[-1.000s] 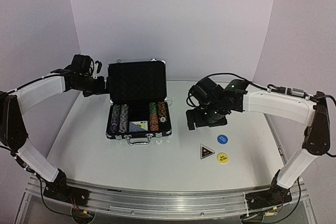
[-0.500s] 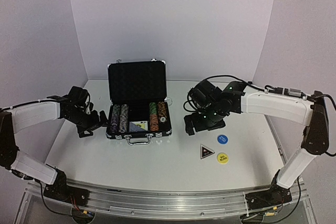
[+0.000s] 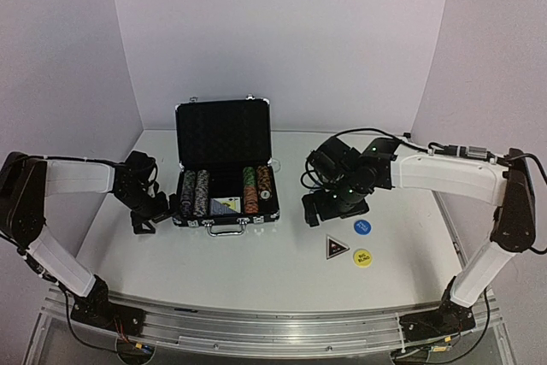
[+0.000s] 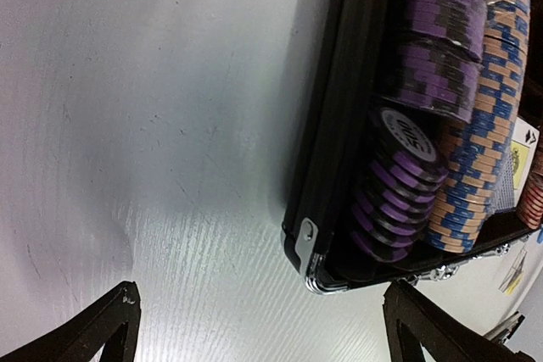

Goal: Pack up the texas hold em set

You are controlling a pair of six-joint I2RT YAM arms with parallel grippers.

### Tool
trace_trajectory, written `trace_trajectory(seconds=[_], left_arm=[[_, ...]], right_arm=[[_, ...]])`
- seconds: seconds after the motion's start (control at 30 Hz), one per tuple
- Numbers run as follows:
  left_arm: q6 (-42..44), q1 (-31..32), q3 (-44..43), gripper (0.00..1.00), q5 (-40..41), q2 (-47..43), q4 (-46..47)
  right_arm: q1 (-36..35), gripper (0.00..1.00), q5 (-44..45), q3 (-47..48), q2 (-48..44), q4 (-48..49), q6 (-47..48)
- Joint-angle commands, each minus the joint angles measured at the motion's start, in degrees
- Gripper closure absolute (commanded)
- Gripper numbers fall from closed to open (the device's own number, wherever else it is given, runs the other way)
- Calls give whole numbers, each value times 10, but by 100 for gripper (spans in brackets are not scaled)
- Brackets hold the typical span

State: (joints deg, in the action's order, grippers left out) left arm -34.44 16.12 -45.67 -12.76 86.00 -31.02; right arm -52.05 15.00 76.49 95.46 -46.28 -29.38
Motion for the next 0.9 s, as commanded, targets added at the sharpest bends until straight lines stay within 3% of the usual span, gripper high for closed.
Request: trace_trajectory(seconds=[0.0,0.87], left_arm=[[15,0,-32,0,21,20,6],[39,-1,-122,0,71,119,2]], right_arm=[[2,2,3,-5,-11,0,-10],[2,2,23,-23,-28,0,-22]])
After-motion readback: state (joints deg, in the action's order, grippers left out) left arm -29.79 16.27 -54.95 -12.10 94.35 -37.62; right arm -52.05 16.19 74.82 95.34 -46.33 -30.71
